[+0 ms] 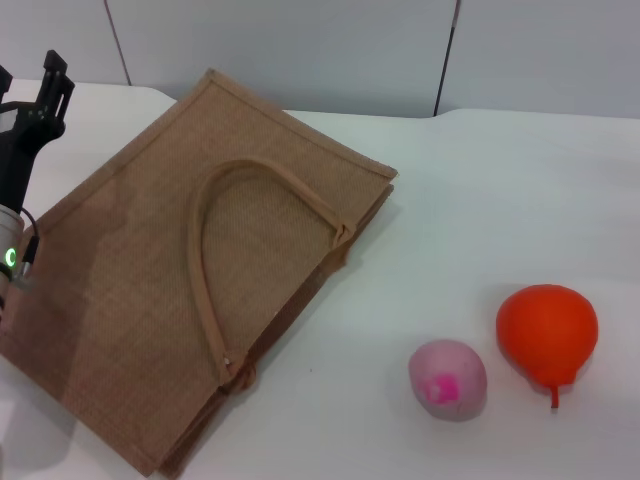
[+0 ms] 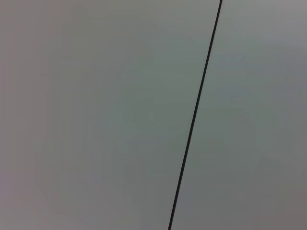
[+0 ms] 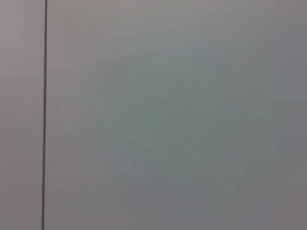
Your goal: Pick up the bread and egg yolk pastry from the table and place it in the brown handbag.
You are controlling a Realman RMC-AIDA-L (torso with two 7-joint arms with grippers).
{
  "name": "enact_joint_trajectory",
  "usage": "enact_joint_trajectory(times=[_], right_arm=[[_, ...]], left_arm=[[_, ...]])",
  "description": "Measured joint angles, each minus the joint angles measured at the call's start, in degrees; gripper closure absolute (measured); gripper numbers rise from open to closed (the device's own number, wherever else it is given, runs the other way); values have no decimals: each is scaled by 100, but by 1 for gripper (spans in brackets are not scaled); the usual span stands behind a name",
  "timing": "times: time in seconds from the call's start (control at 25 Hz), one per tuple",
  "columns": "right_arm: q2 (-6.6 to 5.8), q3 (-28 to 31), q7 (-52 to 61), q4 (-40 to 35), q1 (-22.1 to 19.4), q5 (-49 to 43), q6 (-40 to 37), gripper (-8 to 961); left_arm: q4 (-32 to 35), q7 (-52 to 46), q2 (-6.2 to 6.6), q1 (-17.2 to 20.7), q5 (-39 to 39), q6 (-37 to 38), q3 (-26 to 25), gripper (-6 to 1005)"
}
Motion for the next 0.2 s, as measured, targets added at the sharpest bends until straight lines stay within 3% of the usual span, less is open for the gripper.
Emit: enact_joint_trajectory(times=[0.2], right_arm=[[-4,3,14,4,0,4,2,74]], left_arm=[[-4,-80,0,4,-4,-1,2,256]])
